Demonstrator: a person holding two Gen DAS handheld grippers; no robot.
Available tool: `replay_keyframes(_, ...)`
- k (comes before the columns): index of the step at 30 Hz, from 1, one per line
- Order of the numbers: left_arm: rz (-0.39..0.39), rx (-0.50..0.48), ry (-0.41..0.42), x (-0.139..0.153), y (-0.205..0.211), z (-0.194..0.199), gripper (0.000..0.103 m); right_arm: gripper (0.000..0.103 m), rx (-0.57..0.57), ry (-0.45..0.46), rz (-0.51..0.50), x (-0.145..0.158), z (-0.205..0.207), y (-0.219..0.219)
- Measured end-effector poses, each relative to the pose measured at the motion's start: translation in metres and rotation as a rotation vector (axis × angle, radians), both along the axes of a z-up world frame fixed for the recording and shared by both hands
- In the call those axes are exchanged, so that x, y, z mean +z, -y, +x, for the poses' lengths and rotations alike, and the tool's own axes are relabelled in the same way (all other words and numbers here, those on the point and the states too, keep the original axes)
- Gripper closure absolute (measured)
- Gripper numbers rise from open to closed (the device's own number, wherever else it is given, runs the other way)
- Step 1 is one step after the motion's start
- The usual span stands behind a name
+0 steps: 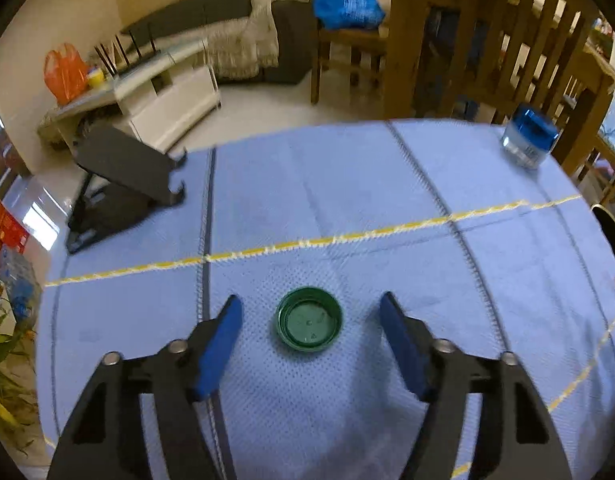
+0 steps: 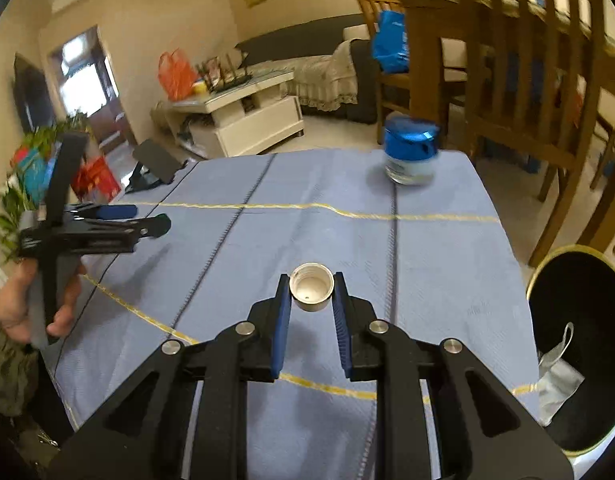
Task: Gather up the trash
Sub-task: 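Grasp the small white cap with the right tool while the left tool grasps the green bottle cap, then drop the white cap and green bottle cap into the black bin from both tools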
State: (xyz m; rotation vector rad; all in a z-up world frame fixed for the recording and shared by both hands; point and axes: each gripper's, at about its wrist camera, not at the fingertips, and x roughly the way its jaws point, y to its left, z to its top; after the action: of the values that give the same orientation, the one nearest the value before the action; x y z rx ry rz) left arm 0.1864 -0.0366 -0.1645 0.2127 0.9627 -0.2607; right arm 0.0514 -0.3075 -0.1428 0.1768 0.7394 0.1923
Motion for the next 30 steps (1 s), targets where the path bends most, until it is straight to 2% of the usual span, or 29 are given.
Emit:
replay_keyframes(2, 0.008, -0.010, 0.007, -0.001, 0.000, -0.001, 0.045, 0.082, 0.005, 0.027, 0.002, 0.006, -0.002, 0.003)
replay_keyframes(3, 0.004, -0.010, 0.015, 0.000, -0.001, -0.002, 0.063, 0.082, 0.012, 0.044, 0.002, 0.010, -0.003, 0.003)
replay_keyframes(4, 0.000, -0.010, 0.027, 0.001, -0.001, -0.004, 0.073, 0.082, 0.017, 0.055, 0.007, 0.013, -0.004, 0.002)
replay_keyframes(9, -0.022, 0.039, 0.023, -0.001, -0.006, -0.019, 0.073, 0.082, 0.022, 0.070, 0.013, 0.017, -0.002, -0.002)
replay_keyframes(11, -0.074, 0.062, 0.019, 0.004, -0.011, -0.032, 0.073, 0.082, 0.011, 0.084, 0.020, 0.020, -0.003, 0.003)
replay_keyframes(15, -0.152, 0.063, 0.061, 0.030, -0.005, -0.054, 0.073, 0.082, -0.043, 0.105, 0.035, 0.027, -0.010, 0.021)
replay_keyframes(17, -0.192, 0.027, 0.076, 0.045, 0.013, -0.065, 0.073, 0.082, -0.076, 0.114, 0.026, 0.030, -0.012, 0.030)
replay_keyframes(20, -0.201, -0.072, 0.094, 0.059, 0.059, -0.082, 0.073, 0.082, -0.147, 0.120, 0.015, 0.033, -0.018, 0.049)
replay_keyframes(24, -0.196, -0.218, 0.079, 0.065, 0.127, -0.107, 0.073, 0.082, -0.261, 0.057, 0.049, 0.027, -0.027, 0.091)
replay_keyframes(30, -0.192, -0.366, 0.107, 0.076, 0.210, -0.133, 0.073, 0.082, -0.428, 0.115, -0.053, 0.057, -0.062, 0.149)
